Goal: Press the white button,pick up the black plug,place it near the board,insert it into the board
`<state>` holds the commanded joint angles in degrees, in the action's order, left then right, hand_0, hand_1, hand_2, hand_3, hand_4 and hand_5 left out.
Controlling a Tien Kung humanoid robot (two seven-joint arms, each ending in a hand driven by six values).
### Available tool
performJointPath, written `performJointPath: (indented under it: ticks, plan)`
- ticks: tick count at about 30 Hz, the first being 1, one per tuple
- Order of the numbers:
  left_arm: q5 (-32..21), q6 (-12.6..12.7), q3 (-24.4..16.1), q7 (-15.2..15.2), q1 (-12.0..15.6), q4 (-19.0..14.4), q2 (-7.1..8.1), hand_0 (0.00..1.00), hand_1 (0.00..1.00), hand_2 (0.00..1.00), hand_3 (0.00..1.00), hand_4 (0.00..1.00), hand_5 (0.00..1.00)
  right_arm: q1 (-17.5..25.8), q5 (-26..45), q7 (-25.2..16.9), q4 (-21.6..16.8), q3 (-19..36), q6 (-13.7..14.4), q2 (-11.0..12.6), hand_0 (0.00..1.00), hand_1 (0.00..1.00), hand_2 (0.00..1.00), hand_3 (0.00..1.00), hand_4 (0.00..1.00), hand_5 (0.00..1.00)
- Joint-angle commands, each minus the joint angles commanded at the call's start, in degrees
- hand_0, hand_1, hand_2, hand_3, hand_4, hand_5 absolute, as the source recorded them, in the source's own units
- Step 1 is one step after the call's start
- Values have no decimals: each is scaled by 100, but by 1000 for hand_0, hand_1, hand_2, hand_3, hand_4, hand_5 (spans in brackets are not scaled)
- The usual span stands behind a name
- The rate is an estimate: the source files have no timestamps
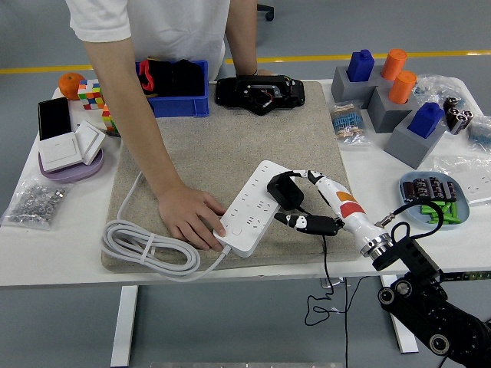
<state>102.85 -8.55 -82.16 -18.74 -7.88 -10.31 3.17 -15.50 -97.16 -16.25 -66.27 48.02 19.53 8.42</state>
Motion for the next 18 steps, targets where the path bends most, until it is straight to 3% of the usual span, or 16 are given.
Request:
performJointPath:
  ticks: [18]
  plan:
    - [-19,1,14,0,-17,0,-9,691,637,613,637,564,182,-122,-50,39,241,-188,-24,-174,946,915,849,802,998,601]
